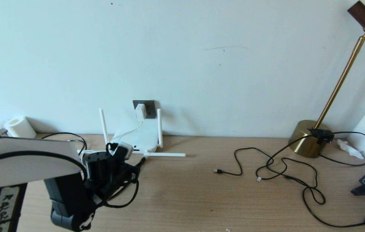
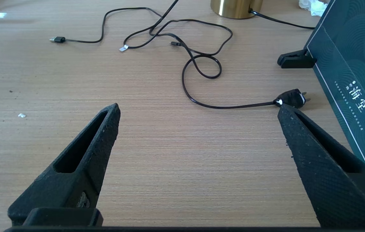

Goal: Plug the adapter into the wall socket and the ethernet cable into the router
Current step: Align cable and router interface

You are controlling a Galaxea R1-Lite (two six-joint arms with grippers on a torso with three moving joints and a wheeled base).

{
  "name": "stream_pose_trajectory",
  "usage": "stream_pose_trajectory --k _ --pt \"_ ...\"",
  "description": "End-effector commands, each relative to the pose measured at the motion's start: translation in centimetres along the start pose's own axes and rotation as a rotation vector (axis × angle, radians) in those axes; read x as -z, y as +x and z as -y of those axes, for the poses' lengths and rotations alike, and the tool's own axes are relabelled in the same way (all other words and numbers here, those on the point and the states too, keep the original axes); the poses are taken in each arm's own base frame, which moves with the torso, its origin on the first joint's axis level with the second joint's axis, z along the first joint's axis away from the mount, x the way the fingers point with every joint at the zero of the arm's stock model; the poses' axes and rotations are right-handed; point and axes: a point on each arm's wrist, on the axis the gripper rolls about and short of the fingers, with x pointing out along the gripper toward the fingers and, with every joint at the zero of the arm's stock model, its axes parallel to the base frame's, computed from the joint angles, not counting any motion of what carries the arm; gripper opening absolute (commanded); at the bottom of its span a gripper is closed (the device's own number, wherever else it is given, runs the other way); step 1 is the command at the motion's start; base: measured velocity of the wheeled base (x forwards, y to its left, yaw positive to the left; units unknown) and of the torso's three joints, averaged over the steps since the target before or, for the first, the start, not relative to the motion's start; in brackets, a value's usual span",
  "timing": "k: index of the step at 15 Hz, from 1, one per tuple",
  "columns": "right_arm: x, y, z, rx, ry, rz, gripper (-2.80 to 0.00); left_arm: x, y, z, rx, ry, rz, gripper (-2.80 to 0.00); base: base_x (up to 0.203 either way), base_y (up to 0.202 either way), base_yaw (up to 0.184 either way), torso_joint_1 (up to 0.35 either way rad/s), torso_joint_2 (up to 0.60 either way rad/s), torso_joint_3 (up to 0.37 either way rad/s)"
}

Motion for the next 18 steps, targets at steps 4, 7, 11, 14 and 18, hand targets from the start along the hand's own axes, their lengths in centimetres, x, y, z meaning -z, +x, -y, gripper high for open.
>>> stream_pose_trajectory --k 4,7,11,14,18 --pt "0.0 0.0 0.0 0.0 0.001 -0.003 0.0 1.2 1.4 0.9 0.031 0.02 -0.028 0.0 0.0 0.0 0.0 0.0 0.0 0.0" --pt "0.0 0.0 0.0 0.0 0.0 -0.003 0.0 1.7 2.5 0.9 0.021 0.016 -0.03 0.0 0.0 0.0 0.0 0.0 0.0 0.0" --pt "0.0 0.0 0.0 0.0 0.0 -0.004 0.0 2.1 3.1 0.6 0.006 0.009 -0.034 -2.8 0.0 0.0 0.0 0.0 0.0 0.0" --pt "0.0 0.0 0.0 0.0 0.0 -0.003 0.0 2.4 2.6 0.6 0.014 -0.002 -0.054 -2.8 0.0 0.0 0.0 0.0 0.0 0.0" --pt "0.0 0.0 0.0 0.0 0.001 -0.003 0.0 3.2 1.7 0.1 0.04 -0.044 -0.084 -2.8 0.0 0.0 0.0 0.0 0.0 0.0"
